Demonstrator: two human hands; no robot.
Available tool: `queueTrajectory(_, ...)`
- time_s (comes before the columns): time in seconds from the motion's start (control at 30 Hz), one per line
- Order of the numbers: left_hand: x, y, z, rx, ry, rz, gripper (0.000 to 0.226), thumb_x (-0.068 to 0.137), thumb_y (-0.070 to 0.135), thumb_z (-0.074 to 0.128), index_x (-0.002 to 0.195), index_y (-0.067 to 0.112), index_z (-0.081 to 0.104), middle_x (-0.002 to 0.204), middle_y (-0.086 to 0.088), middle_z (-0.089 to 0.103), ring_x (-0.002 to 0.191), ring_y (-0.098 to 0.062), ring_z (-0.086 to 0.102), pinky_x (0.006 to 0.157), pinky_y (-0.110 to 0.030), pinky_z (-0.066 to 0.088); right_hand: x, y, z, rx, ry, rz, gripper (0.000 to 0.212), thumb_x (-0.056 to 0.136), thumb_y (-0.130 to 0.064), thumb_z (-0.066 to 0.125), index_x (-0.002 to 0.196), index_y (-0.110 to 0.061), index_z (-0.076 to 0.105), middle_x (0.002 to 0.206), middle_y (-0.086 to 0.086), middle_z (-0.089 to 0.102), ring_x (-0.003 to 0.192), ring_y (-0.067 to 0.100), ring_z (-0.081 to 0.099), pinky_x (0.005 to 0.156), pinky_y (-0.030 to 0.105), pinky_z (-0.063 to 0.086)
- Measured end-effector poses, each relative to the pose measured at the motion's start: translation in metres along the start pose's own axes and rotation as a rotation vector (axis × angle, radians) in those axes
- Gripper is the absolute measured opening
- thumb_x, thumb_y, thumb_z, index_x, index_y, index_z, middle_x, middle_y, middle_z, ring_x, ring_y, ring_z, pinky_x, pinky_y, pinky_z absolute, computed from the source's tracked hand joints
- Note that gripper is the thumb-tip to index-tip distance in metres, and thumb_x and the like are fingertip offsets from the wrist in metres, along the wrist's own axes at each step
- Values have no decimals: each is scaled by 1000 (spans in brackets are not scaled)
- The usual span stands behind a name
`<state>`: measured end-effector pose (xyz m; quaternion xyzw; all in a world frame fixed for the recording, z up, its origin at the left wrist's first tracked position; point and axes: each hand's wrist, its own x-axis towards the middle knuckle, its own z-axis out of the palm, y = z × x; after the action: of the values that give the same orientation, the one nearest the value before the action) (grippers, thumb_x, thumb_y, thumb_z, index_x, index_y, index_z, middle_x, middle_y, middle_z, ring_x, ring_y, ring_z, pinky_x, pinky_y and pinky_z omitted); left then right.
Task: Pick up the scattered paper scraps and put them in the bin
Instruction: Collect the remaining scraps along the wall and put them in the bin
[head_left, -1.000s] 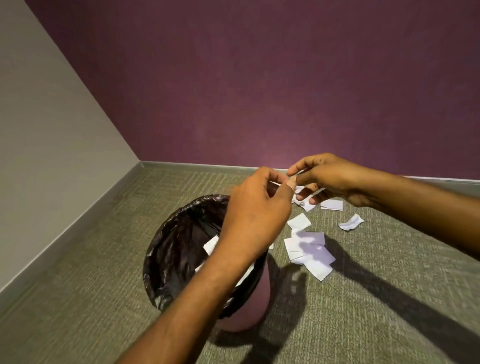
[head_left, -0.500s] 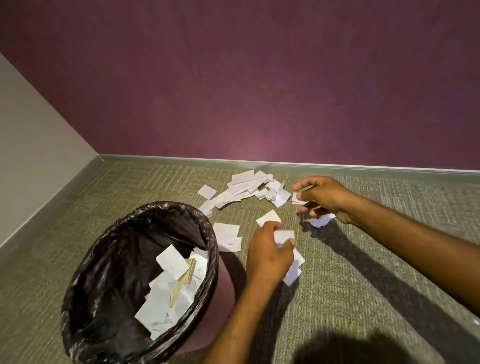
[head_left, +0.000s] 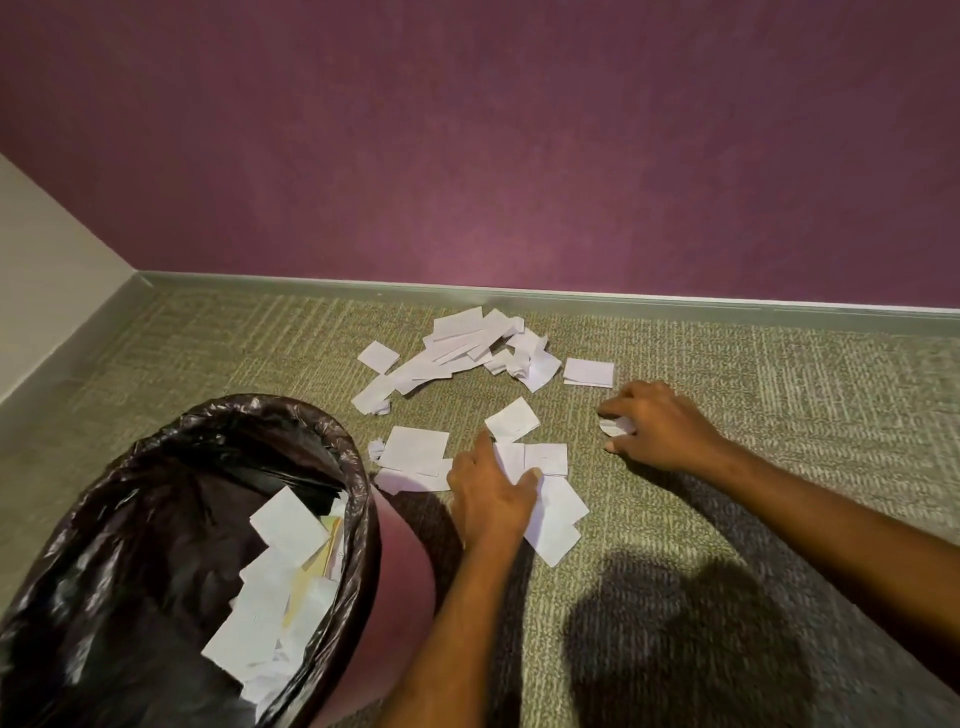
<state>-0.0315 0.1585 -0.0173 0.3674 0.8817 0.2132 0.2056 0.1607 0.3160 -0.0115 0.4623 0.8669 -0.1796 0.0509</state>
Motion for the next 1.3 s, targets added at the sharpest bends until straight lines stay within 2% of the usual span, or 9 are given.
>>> queueTrajectory(0.2, 6, -1, 11, 217, 7, -31, 72, 93, 50, 76, 151, 17, 49, 153, -8, 47, 142, -30, 42, 105, -46, 49, 6, 5, 18, 50, 118, -48, 31, 95, -34, 78, 122, -20, 73, 110, 5, 58, 113, 29, 55, 79, 39, 50)
queueTrajectory(0.4, 8, -3, 9, 173, 13, -33, 67, 85, 47, 78, 138, 14, 54, 144, -8, 52, 132, -31, 48, 96, -45, 52, 9, -16, 16, 155, 128, -114, 22, 95, -39, 76, 110, -24, 70, 98, -8, 55, 105, 23, 55, 81, 40, 53)
queueTrajectory(0.5, 9, -5, 8, 115, 7, -41, 66, 83, 40, 78, 137, 11, 52, 142, -9, 54, 130, -33, 49, 97, -47, 53, 14, -33, 17, 223, 89, -180, 28, 96, -43, 75, 116, -24, 69, 102, -6, 62, 102, 22, 58, 82, 41, 54)
queueTrajectory(0.6, 10, -10, 7, 19, 38, -62, 49, 83, 15, 71, 128, 7, 55, 133, -13, 59, 122, -36, 54, 95, -49, 55, 17, -53, 22, 236, 30, -229, 40, 95, -51, 73, 125, -27, 66, 111, -4, 61, 108, 21, 57, 84, 41, 53)
queueTrajectory(0.73, 6, -17, 4, -111, 77, -57, 35, 83, -3, 63, 117, 3, 56, 117, -15, 61, 107, -37, 59, 84, -48, 55, 18, -70, 38, 68, -45, -296, 67, 86, -61, 78, 140, -27, 57, 128, -2, 52, 122, 20, 47, 86, 42, 53)
queueTrajectory(0.8, 2, -18, 0, -187, 83, -51, 34, 87, -6, 60, 119, 4, 54, 114, -15, 62, 105, -36, 61, 85, -47, 56, 20, -70, 45, 50, -18, -297, 65, 85, -58, 80, 136, -26, 58, 128, -3, 49, 122, 20, 47, 85, 43, 54)
queueTrajectory(1.03, -17, -18, -9, -453, 36, -76, 40, 100, -8, 47, 138, 4, 48, 124, -15, 64, 111, -34, 66, 84, -35, 52, 18, -67, 42, 223, 91, -312, 14, 99, -35, 64, 99, -21, 67, 94, -8, 55, 90, 20, 57, 67, 39, 51)
queueTrajectory(1.13, -22, -14, -12, -597, 38, -86, 35, 104, -5, 43, 133, 12, 53, 127, -12, 66, 116, -34, 67, 84, -37, 54, 16, -64, 35, 396, 120, -196, 16, 101, -24, 63, 88, -16, 66, 80, -1, 61, 73, 26, 60, 57, 36, 42)
queueTrajectory(1.3, -28, 18, -30, -976, 5, -170, 43, 110, 5, 41, 142, 28, 58, 134, 0, 70, 118, -19, 74, 81, -40, 67, -1, -82, 0, 954, 51, 2, 23, 101, -25, 73, 88, -6, 69, 70, 7, 62, 58, 17, 54, 62, 31, 41)
